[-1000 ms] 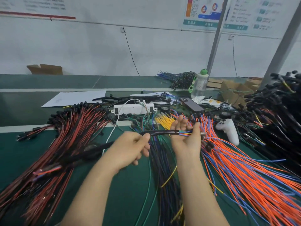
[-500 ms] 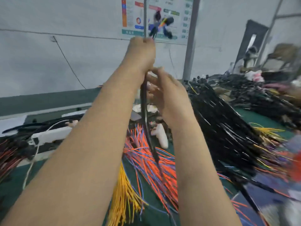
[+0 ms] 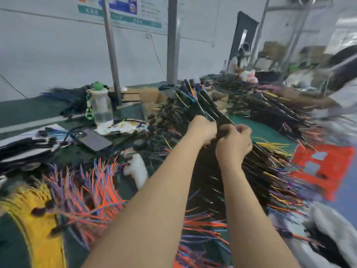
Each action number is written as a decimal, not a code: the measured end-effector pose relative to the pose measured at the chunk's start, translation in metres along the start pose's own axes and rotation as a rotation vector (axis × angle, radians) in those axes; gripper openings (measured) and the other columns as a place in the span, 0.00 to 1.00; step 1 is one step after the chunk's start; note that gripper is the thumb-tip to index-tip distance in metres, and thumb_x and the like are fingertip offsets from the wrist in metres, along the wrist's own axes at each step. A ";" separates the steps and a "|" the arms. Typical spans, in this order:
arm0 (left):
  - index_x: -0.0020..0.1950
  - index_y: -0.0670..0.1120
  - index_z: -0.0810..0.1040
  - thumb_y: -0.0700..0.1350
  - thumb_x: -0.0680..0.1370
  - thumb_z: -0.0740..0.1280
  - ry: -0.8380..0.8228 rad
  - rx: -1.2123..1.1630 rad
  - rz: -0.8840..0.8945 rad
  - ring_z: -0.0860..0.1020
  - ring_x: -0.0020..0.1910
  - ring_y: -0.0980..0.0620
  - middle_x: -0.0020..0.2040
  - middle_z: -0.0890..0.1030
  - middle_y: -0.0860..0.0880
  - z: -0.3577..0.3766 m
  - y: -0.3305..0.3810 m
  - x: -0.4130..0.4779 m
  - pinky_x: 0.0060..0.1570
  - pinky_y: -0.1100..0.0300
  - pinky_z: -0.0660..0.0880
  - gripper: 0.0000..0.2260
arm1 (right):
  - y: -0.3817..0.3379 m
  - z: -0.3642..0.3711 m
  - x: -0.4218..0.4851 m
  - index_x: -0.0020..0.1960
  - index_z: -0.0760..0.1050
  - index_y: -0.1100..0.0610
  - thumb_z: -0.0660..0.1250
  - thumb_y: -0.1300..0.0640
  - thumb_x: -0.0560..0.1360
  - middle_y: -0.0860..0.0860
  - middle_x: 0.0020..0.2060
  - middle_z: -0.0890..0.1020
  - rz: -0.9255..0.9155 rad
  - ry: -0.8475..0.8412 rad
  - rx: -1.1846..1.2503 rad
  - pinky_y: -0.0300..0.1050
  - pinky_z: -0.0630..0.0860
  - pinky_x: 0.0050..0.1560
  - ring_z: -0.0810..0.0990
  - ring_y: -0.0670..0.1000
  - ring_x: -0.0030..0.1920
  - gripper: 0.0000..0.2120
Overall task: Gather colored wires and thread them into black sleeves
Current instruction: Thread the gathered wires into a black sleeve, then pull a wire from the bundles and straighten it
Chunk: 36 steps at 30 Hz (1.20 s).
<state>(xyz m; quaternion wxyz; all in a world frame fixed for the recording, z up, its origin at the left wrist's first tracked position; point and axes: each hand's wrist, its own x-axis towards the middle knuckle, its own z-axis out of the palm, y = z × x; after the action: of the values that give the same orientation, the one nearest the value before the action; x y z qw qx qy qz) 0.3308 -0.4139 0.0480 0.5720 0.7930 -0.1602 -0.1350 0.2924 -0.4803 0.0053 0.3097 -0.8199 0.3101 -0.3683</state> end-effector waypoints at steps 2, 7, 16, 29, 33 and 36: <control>0.39 0.45 0.73 0.43 0.81 0.57 -0.023 -0.109 -0.028 0.78 0.36 0.51 0.43 0.80 0.45 -0.006 -0.016 0.001 0.39 0.58 0.76 0.12 | 0.005 0.011 -0.003 0.57 0.79 0.57 0.58 0.69 0.72 0.58 0.60 0.71 -0.015 0.108 0.065 0.56 0.55 0.71 0.69 0.58 0.63 0.18; 0.54 0.42 0.75 0.42 0.82 0.56 0.006 -0.276 -0.005 0.73 0.32 0.54 0.39 0.76 0.48 -0.028 -0.025 -0.008 0.32 0.63 0.72 0.09 | -0.031 0.016 -0.020 0.57 0.77 0.59 0.58 0.66 0.74 0.58 0.61 0.73 -0.098 0.209 0.189 0.56 0.53 0.72 0.65 0.58 0.68 0.15; 0.49 0.42 0.76 0.41 0.81 0.56 0.613 -0.624 0.015 0.75 0.41 0.48 0.46 0.78 0.40 -0.159 -0.066 -0.093 0.38 0.56 0.73 0.10 | -0.156 0.037 -0.108 0.61 0.76 0.60 0.61 0.52 0.79 0.57 0.57 0.80 -0.449 -0.680 0.099 0.47 0.71 0.58 0.77 0.58 0.59 0.15; 0.48 0.44 0.76 0.36 0.77 0.60 1.379 0.091 -0.254 0.76 0.49 0.47 0.50 0.79 0.44 -0.322 -0.222 -0.385 0.48 0.62 0.69 0.06 | -0.233 0.076 -0.453 0.56 0.78 0.61 0.63 0.60 0.78 0.55 0.54 0.82 -0.509 -1.327 0.488 0.39 0.70 0.57 0.79 0.53 0.57 0.10; 0.59 0.42 0.76 0.40 0.78 0.60 1.249 0.497 -0.564 0.73 0.60 0.42 0.59 0.77 0.42 -0.355 -0.256 -0.430 0.62 0.52 0.69 0.11 | -0.246 0.090 -0.510 0.65 0.73 0.60 0.59 0.61 0.79 0.56 0.62 0.78 -0.498 -1.393 0.412 0.41 0.67 0.62 0.75 0.54 0.63 0.15; 0.57 0.45 0.78 0.44 0.79 0.59 1.093 0.674 -0.689 0.72 0.60 0.42 0.58 0.78 0.44 -0.362 -0.265 -0.434 0.58 0.51 0.69 0.11 | -0.259 0.106 -0.523 0.68 0.69 0.60 0.59 0.59 0.80 0.56 0.64 0.77 -0.469 -1.394 0.334 0.43 0.68 0.60 0.74 0.56 0.65 0.17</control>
<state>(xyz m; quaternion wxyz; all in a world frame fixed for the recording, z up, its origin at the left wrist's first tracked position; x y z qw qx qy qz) 0.1053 0.1541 -0.0781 0.2203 0.8857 0.3741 0.1648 0.1692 0.0938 -0.0767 0.4678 -0.8498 -0.2003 0.1373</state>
